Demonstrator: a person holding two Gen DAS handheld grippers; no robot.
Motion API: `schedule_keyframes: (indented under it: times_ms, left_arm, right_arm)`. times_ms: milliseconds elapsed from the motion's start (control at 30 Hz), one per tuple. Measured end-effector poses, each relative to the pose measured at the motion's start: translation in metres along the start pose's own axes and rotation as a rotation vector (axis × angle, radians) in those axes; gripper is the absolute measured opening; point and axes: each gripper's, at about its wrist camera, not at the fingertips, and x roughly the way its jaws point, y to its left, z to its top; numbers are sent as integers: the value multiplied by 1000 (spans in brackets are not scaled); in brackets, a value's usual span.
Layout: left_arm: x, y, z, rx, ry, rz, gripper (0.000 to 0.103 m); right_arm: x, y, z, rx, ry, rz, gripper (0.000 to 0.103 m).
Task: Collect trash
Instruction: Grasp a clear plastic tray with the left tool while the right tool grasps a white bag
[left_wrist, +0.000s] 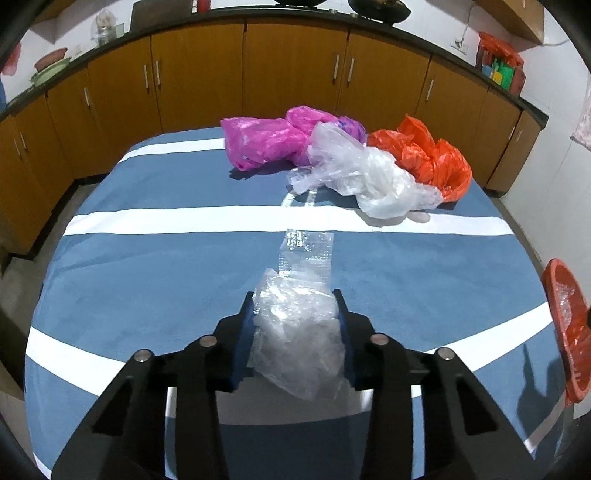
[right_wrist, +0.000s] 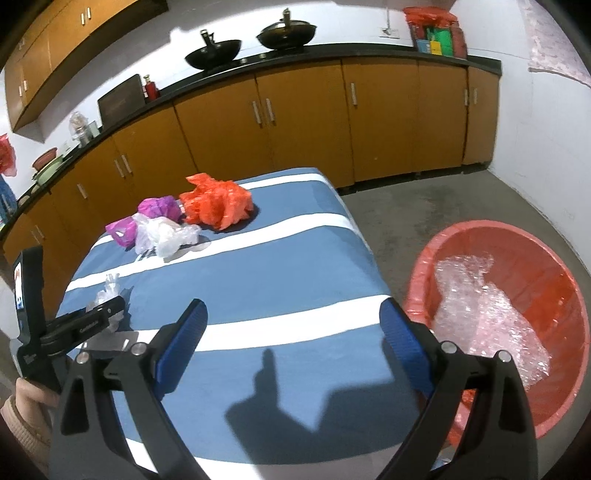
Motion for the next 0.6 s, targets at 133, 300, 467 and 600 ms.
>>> schedule_keyframes:
  times_ms: [133, 300, 467, 600]
  left_arm:
    - [-9, 21, 2, -24, -30, 12, 39]
    - [-19, 57, 6, -54, -89, 44, 39]
    - [-30, 91, 14, -94, -148, 65, 39]
    - [-34, 111, 18, -125, -179, 81, 39]
  right_arm:
    - [10, 22, 4, -44, -5, 54, 92]
    - [32, 61, 12, -117, -14, 138, 92]
    - [62, 101, 27, -193, -32, 180, 91]
    - [93, 130, 42, -244, -25, 195, 85]
